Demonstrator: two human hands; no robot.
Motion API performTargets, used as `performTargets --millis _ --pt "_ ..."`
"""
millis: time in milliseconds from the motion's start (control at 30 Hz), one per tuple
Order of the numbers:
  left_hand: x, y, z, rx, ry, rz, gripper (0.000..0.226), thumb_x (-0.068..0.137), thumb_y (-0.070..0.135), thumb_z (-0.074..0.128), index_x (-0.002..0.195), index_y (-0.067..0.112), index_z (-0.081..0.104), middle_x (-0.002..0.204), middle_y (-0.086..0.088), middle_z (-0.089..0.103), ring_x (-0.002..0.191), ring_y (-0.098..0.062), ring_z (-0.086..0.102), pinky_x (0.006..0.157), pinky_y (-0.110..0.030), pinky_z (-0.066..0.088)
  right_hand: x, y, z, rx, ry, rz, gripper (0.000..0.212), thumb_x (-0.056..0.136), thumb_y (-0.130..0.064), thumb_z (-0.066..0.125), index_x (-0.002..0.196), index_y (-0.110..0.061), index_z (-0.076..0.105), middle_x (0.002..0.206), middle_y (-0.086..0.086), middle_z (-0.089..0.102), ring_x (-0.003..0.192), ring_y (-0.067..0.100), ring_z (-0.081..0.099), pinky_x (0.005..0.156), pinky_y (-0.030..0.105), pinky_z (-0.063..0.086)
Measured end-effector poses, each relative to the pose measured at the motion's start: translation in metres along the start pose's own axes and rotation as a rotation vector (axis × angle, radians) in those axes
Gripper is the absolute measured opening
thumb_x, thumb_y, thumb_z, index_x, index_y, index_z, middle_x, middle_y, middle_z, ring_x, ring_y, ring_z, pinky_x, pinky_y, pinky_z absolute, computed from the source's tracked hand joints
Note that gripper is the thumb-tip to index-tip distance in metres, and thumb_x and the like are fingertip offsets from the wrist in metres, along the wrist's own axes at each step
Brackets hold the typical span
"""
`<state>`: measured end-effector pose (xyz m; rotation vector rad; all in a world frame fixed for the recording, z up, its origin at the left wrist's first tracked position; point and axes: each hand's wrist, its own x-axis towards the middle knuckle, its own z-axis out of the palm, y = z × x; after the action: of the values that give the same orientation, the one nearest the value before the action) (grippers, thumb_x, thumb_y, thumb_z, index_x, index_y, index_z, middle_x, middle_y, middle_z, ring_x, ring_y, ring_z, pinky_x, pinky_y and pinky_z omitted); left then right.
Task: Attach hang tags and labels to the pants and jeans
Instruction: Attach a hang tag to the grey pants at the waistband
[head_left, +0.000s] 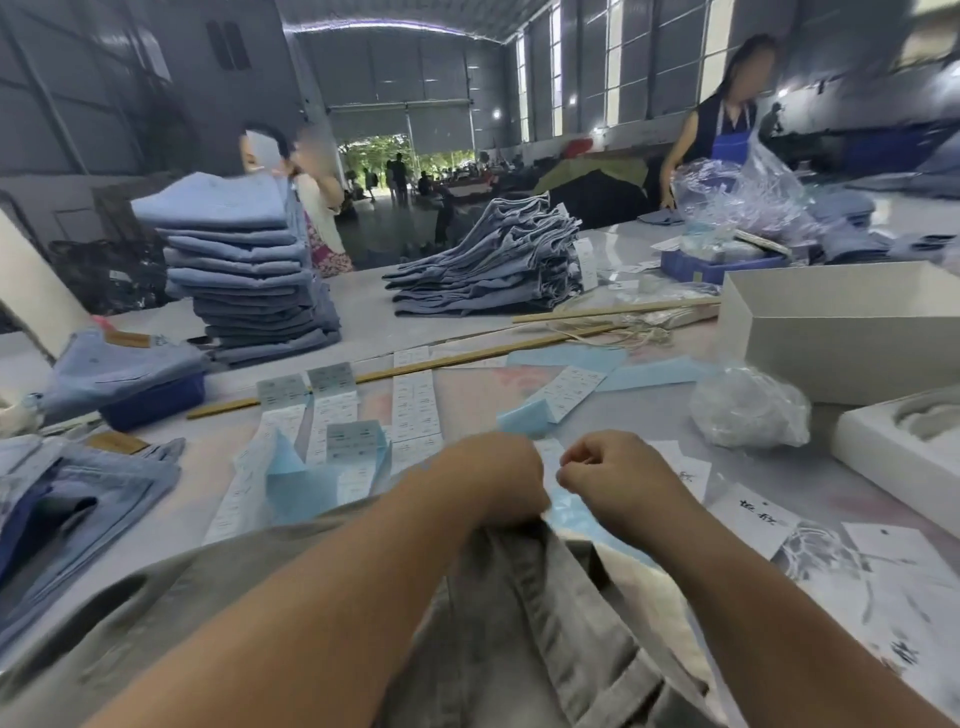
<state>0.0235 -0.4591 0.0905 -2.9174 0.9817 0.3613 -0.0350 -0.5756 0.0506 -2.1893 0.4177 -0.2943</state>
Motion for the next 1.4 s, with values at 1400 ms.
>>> performTargets --millis 1400 --pt "0.162 -0.052 0.092 0.135 0.0 0.017 0.032 0.091 0.051 0.054 0.101 0.02 0.055 0.108 -0.003 0.061 0.087 -0.021 0.054 0.076 -0.034 0.046 0.109 0.094 0.095 -0.116 0.012 0.134 0.028 0.077 -0.003 0.06 0.101 -0.018 0.062 0.096 -0.001 0.064 0.09 0.021 0.06 0.079 0.034 0.052"
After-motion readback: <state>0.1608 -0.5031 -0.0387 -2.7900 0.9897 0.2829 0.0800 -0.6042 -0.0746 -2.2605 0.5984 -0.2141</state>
